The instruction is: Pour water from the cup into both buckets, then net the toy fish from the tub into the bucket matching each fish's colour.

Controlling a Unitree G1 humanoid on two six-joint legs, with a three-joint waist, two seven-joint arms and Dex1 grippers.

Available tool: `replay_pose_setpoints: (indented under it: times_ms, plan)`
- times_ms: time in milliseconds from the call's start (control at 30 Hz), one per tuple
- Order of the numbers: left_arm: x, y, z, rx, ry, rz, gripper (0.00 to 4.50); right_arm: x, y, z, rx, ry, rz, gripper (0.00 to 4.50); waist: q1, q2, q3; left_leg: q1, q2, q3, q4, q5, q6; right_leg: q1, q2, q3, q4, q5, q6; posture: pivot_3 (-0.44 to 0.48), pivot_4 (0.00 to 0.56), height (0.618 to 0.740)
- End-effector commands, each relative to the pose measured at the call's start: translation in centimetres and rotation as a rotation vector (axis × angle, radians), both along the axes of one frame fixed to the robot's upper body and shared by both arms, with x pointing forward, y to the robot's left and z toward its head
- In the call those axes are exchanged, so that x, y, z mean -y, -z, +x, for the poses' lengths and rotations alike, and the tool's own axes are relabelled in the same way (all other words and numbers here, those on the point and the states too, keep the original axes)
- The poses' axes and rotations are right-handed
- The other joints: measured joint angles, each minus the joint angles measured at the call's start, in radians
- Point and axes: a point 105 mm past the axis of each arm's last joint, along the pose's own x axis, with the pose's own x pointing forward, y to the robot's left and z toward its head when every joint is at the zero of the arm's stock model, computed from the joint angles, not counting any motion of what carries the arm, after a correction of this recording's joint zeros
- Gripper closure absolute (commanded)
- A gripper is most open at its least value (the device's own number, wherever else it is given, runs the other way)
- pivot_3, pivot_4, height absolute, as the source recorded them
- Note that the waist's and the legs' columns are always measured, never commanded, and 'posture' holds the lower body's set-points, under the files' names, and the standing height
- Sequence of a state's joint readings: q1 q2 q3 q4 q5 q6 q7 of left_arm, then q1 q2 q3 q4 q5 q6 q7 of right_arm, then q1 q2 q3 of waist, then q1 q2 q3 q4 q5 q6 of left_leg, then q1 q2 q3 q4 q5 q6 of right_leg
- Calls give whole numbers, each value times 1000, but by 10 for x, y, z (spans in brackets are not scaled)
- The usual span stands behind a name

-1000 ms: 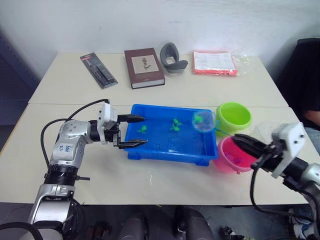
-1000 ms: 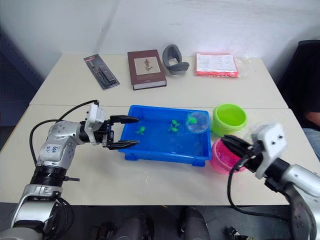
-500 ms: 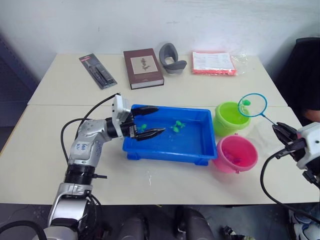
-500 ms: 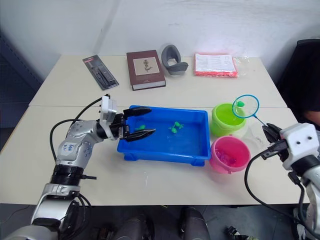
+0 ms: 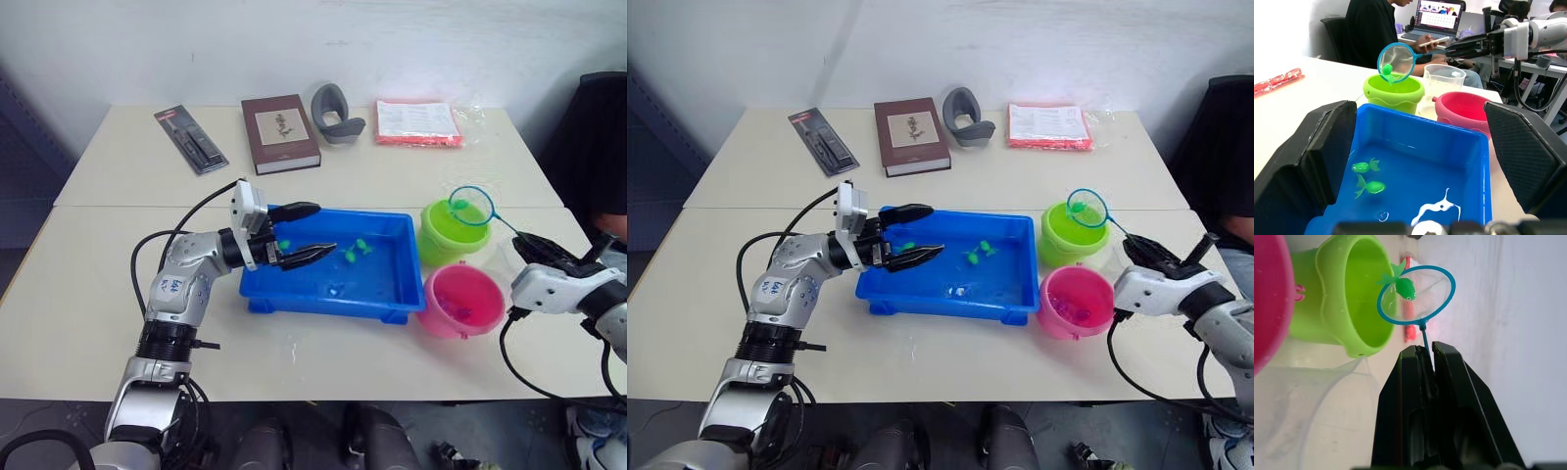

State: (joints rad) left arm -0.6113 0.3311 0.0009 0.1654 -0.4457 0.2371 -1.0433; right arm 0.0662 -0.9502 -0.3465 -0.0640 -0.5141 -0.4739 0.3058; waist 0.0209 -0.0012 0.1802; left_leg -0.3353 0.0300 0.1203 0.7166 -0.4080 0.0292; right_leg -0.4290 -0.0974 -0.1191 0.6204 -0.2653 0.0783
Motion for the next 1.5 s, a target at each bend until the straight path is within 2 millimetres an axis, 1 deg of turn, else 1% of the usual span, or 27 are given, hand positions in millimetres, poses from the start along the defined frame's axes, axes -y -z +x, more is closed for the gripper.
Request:
replay_pose_setpoints:
  times_ms: [33, 100, 167, 233, 267, 367, 433, 500, 567, 633, 667, 767, 833, 867, 900, 967, 1000, 1033, 1067, 1200, 1300, 1367, 1500]
  plan:
    - [4, -13, -10, 89, 49, -23, 27, 3, -1, -3, 38, -14, -85, 4500, 1, 0, 0, 0, 0, 0, 0, 0, 0, 0, 0, 0, 0, 0, 0, 0, 150, 740]
    - [4, -14, -11, 95, 50, -28, 27, 6, 0, -7, 34, -18, -111, 4500, 2, 0, 0, 0, 0, 0, 0, 0, 0, 0, 0, 0, 0, 0, 0, 0, 150, 740]
    - [4, -15, -10, 107, 49, -25, 27, 12, -4, -13, 65, -13, -148, 4500, 1, 0, 0, 0, 0, 0, 0, 0, 0, 0, 0, 0, 0, 0, 0, 0, 150, 740]
    - [4, -17, -8, 111, 41, -34, 27, 16, -2, -17, 63, 0, -165, 4500, 1, 0, 0, 0, 0, 0, 0, 0, 0, 0, 0, 0, 0, 0, 0, 0, 150, 740]
    - [5, -16, -9, 110, 46, -35, 27, 15, 1, -18, 52, -10, -163, 4500, 0, 0, 0, 0, 0, 0, 0, 0, 0, 0, 0, 0, 0, 0, 0, 0, 150, 740]
    - [8, -14, -10, 108, 63, -26, 27, 10, 0, -17, 63, -25, -145, 4500, -1, 0, 0, 0, 0, 0, 0, 0, -1, 0, 0, 1, -1, 0, 0, 0, 150, 740]
    - [9, -15, -11, 110, 64, -30, 27, 2, 0, -18, 63, -51, -137, 4500, -2, 0, 0, 0, 0, 1, 0, 0, -1, 0, 1, 1, -1, 0, 0, 0, 150, 740]
    - [9, -15, -10, 111, 60, -32, 27, 9, -8, -19, 97, -21, -134, 4500, -2, 0, 0, 0, 0, 0, 0, 1, -1, 0, 1, 1, -1, 0, 0, 0, 150, 740]
    - [7, -14, -9, 108, 51, -32, 27, 14, -8, -19, 93, -3, -129, 4500, -2, 0, 0, 0, 0, 0, 0, 1, -1, 0, 1, 1, -1, 0, 0, 0, 150, 740]
    - [7, -13, -10, 108, 54, -26, 27, 17, -14, -17, 116, 9, -131, 4500, -1, 0, 0, 0, 0, 0, 0, 1, -1, 0, 1, 1, -1, 0, 0, 0, 150, 740]
    - [7, -13, -9, 108, 52, -26, 27, 17, -17, -17, 129, 10, -138, 4500, 0, 0, 0, 0, 0, 0, 0, 1, -1, 0, 1, 1, -1, 0, 0, 0, 150, 740]
    - [8, -13, -9, 108, 45, -32, 27, 14, -16, -16, 106, -10, -135, 4500, 0, 0, 0, 0, 0, 0, 0, 1, -1, 0, 0, 1, -1, 0, 0, 0, 150, 740]
    - [8, -13, -9, 108, 46, -30, 27, 21, -21, -16, 114, 27, -99, 4500, 0, 0, 0, 0, 0, 0, 0, 1, -1, 0, 0, 1, -1, 0, 0, 0, 150, 740]
    - [6, -13, -8, 109, 38, -30, 27, 19, -26, -17, 115, 35, 15, 4500, 0, 0, 0, 0, 0, 0, 0, 1, -1, 0, 1, 1, -1, 0, 0, 0, 150, 740]
    - [2, -13, -8, 109, 29, -24, 27, 12, -30, -17, 89, 15, 165, 4500, 0, 0, 0, 0, 0, 0, 0, 1, -1, 0, 0, 1, -1, 0, 0, 0, 150, 740]
    - [-9, -10, -6, 105, 7, 2, 27, -15, -34, -19, -23, -87, 403, 4500, -1, 0, 0, 0, 1, -1, 0, 1, -1, 0, 1, 1, -1, 0, 0, 0, 150, 740]
    - [-16, -8, -5, 104, -3, 20, 27, -28, -36, -21, -87, -132, 483, 4500, -4, 1, 1, 0, 1, -1, 0, 1, -1, 0, 1, 0, 0, 0, 0, 0, 150, 740]
    - [-22, -7, -4, 101, -12, 37, 27, -39, -40, -22, -123, -161, 518, 4500, -8, 2, 1, 1, 1, -1, 0, 1, -1, 0, 1, 0, 0, 0, 0, 0, 150, 740]
    - [-28, -5, -4, 98, -18, 55, 27, -49, -39, -22, -189, -181, 544, 4500, -11, 2, 1, 1, 2, -1, 0, 1, -1, 0, 1, 0, 0, 0, -1, 0, 150, 740]
    - [-46, -2, -3, 92, -31, 122, 27, -72, -20, -20, -441, -147, 495, 4500, -16, 2, 1, 1, 1, -3, 0, 1, -1, 0, -1, -1, 0, -1, -1, 0, 150, 740]
    - [-52, -2, -1, 95, -32, 150, 27, -86, -21, -12, -458, -128, 405, 4500, -5, 2, 2, -1, 0, -4, 2, 0, 1, 0, -2, -2, 0, -1, -1, 0, 150, 740]
    - [-53, -3, 0, 97, -32, 149, 27, -90, -14, -7, -512, -94, 346, 4500, -3, 2, 2, -1, -1, -4, 2, -1, 1, 0, -3, -2, 0, -1, -1, 0, 150, 740]
    - [-50, -2, 0, 99, -27, 147, 27, -100, -14, 10, -486, -66, 269, 4500, 1, 1, 2, -3, 0, -4, 2, -1, 2, 0, -4, -4, 0, -1, -1, 0, 150, 740]
